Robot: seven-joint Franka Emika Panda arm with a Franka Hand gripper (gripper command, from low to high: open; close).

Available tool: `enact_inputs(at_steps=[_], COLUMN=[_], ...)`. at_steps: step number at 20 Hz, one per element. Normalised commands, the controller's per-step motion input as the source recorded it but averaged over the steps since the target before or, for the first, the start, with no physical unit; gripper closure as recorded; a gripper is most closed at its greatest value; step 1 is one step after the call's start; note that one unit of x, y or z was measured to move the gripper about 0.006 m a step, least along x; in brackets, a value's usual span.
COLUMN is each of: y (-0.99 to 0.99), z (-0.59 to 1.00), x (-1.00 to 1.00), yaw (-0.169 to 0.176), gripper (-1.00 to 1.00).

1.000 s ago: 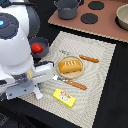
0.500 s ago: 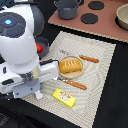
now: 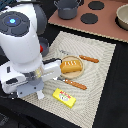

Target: Interact with the objects in diverse but meaningful ways.

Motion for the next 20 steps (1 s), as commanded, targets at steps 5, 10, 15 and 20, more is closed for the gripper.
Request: enact_inputs(at_steps=[5, 10, 15, 20], y=[0.58, 0.90, 0.95, 0.97], z=[0.83, 0.46, 0.31, 0.19], x=[-0.19, -0.09, -0.10, -0.07], yaw=[0.030, 0.040, 0.038, 0.027], gripper=[1.00, 1.00, 1.00, 1.00])
